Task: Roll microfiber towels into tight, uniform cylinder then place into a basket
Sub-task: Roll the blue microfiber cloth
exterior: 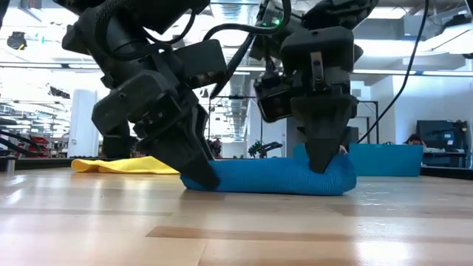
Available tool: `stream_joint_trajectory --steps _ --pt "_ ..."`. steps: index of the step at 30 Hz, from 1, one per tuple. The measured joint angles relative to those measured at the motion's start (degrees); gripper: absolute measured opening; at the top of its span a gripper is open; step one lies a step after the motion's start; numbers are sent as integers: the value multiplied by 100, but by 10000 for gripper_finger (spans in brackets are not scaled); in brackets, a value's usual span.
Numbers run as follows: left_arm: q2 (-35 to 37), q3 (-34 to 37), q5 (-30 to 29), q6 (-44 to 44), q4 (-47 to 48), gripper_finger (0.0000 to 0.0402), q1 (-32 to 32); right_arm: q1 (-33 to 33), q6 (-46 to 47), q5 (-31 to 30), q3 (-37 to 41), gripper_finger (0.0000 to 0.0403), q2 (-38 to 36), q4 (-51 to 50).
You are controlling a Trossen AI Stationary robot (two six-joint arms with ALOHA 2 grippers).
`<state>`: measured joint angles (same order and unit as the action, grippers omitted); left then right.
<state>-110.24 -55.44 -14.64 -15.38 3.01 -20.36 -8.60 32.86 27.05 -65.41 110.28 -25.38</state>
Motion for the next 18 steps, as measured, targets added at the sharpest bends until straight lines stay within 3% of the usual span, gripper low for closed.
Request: stream_joint_trajectory --steps 8,18 --pt "-7 9 -344 344 -55 31 0 -102 -275 -418 0 54 -210 -220" --pt "-13 9 -402 421 -55 44 0 -328 -605 -1070 -8 59 -210 -217"
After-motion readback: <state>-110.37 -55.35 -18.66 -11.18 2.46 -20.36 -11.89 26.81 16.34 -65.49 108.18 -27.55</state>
